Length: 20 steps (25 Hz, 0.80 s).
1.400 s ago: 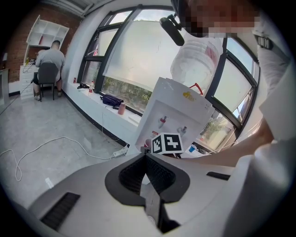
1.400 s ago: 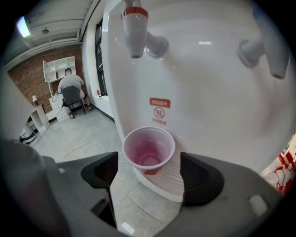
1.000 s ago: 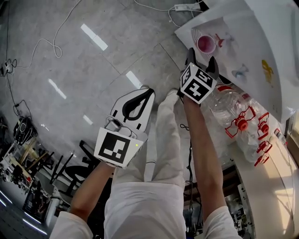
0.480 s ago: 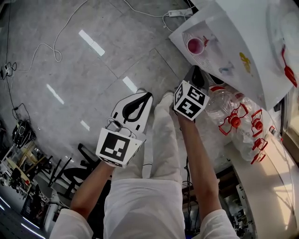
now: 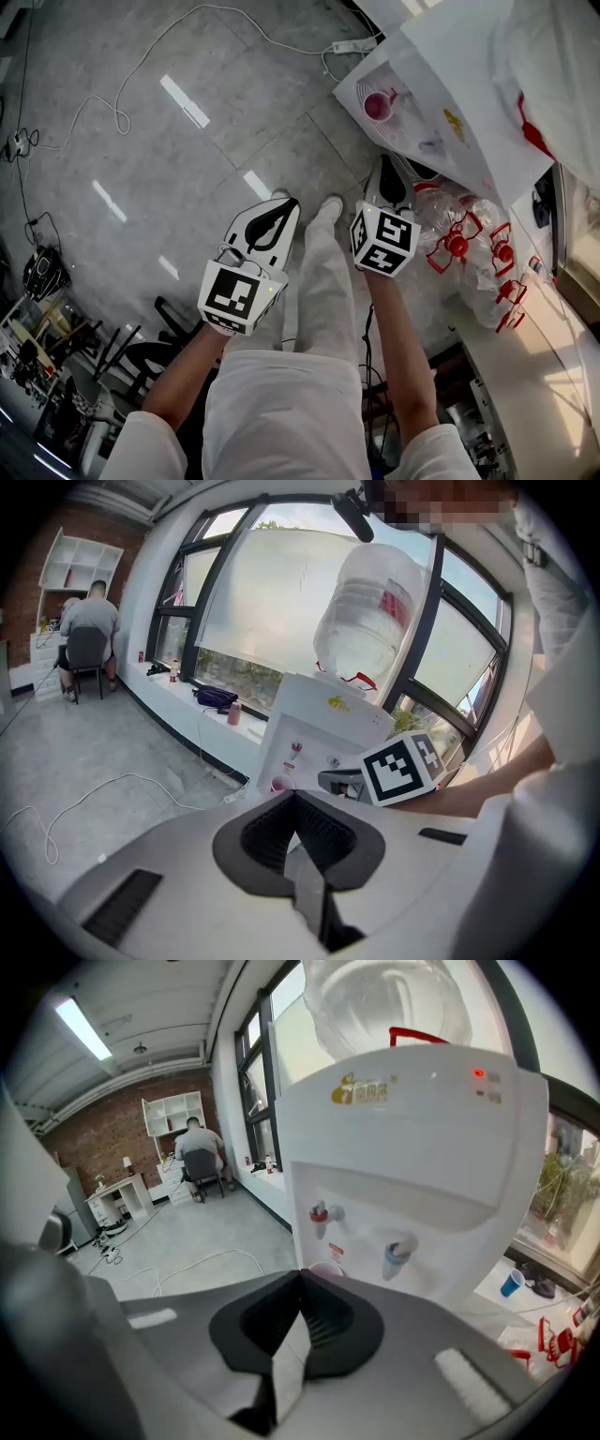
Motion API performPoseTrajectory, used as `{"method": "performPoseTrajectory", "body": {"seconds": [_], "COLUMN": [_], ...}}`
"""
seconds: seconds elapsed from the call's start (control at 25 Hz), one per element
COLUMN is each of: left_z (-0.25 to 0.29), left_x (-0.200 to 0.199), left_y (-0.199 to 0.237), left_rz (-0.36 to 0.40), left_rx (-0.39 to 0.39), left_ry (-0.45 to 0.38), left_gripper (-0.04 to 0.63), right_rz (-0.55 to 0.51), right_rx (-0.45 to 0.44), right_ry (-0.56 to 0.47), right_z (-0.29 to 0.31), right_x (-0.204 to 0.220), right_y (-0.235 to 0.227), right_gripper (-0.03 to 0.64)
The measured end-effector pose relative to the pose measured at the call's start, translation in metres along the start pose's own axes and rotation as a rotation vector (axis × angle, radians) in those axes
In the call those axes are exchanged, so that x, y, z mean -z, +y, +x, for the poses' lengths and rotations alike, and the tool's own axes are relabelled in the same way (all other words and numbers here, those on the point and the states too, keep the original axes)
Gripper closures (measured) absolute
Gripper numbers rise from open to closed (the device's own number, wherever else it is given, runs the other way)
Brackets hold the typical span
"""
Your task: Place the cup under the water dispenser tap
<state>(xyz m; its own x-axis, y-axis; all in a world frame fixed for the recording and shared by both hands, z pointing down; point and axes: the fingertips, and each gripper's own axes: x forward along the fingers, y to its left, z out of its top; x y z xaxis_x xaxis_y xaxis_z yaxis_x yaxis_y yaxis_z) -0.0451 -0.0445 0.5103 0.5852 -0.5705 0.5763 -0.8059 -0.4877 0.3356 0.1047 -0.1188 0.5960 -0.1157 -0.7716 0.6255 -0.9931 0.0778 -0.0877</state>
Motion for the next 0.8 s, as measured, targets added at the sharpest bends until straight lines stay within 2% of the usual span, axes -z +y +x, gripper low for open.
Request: {"method": "performPoseTrajectory", "body": {"seconds": [0.36, 0.8], "left_z": [-0.039, -0.090], "left_x": [-0.040, -0.100], "left_y": [-0.030, -0.065], "left_rz": [0.023, 0.052], "left_rx": [-0.008, -0.003], "left_ry": [-0.041, -0.115], "left_gripper": [0.595, 0.595], "right_rz": [-0.024, -0.074], "right_rx": [-0.145, -0.262], "right_ry": [-0.059, -0.157], "right_z": [-0.073, -0.167], "right_x": [-0.041, -0.111], "right_y": [0.025, 0.048], "right_gripper": [0.607, 0.607]}}
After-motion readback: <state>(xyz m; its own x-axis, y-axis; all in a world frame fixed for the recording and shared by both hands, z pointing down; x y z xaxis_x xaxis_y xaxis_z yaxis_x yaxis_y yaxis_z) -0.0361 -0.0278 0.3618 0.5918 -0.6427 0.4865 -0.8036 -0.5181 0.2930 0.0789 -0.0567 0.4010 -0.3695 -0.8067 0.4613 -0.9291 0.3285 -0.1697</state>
